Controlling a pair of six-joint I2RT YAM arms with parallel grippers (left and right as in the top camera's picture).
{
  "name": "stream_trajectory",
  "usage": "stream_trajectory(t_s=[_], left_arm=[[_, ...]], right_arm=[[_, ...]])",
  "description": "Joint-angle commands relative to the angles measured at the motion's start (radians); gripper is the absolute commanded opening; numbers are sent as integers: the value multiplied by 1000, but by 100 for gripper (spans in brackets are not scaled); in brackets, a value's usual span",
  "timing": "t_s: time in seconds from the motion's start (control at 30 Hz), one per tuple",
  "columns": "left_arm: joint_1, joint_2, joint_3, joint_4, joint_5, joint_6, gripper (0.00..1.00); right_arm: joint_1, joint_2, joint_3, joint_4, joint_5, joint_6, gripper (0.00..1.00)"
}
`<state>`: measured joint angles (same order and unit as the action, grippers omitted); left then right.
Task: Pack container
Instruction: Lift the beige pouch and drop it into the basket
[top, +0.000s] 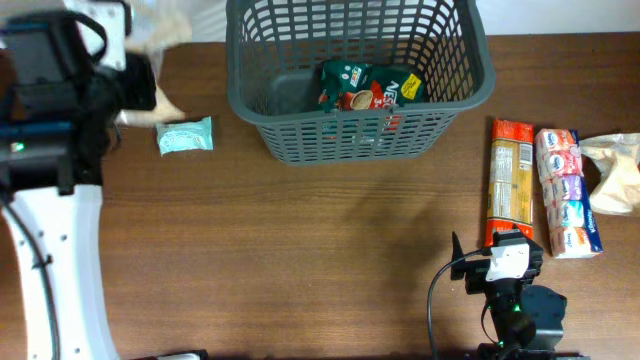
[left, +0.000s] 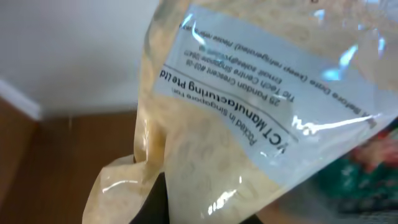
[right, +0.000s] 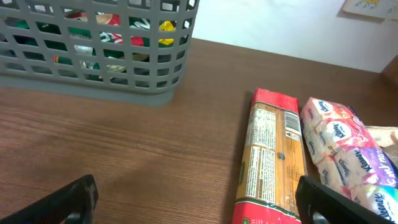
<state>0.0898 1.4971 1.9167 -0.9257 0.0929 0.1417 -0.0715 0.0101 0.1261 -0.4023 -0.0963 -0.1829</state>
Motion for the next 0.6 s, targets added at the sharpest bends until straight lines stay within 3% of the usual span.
stream_trajectory(t_s=[0.0, 0.2, 0.37, 0.57], left_arm=[[-17, -16, 73, 58, 175, 56, 2], [-117, -15, 95, 249, 316, 145, 2], [-241, 36, 95, 391, 330, 195, 2], [-343, 187, 95, 452, 330, 197, 2]], right_arm=[[-8, -6, -8, 2, -5, 8, 99], [-8, -6, -8, 2, -5, 8, 99], [-8, -6, -8, 2, -5, 8, 99], [-8, -6, -8, 2, -5, 8, 99]])
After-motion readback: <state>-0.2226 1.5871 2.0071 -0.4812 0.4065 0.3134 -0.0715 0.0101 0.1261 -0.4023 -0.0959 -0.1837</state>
